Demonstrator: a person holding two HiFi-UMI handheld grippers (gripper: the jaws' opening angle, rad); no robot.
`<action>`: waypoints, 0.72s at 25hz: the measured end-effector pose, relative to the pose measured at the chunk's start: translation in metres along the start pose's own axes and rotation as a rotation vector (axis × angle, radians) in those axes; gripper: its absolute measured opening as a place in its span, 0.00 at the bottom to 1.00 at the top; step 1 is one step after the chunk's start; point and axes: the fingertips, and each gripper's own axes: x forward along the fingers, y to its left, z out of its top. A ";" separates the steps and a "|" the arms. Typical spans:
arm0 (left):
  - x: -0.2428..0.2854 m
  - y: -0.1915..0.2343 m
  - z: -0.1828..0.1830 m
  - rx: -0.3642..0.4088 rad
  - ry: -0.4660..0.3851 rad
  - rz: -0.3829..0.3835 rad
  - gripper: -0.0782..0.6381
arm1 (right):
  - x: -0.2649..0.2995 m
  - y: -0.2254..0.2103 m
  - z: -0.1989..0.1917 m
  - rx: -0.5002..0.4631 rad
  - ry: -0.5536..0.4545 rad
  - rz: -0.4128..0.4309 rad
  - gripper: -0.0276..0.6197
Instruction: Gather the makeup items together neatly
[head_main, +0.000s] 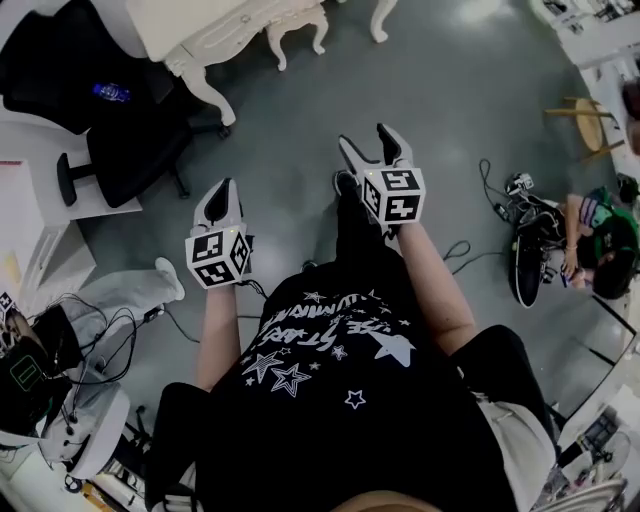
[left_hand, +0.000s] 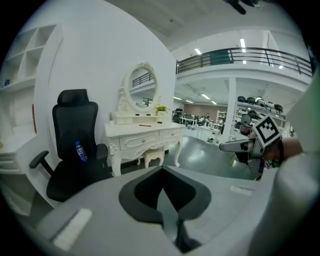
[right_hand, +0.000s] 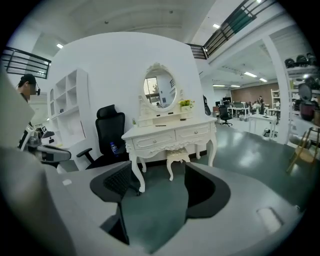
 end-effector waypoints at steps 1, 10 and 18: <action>0.009 -0.002 0.005 -0.024 -0.010 0.008 0.11 | 0.008 -0.009 0.005 -0.011 -0.007 0.016 0.59; 0.101 -0.031 0.110 -0.101 -0.154 0.126 0.11 | 0.089 -0.091 0.100 -0.090 -0.050 0.155 0.58; 0.148 -0.037 0.142 -0.128 -0.174 0.190 0.11 | 0.156 -0.103 0.142 -0.155 -0.035 0.258 0.56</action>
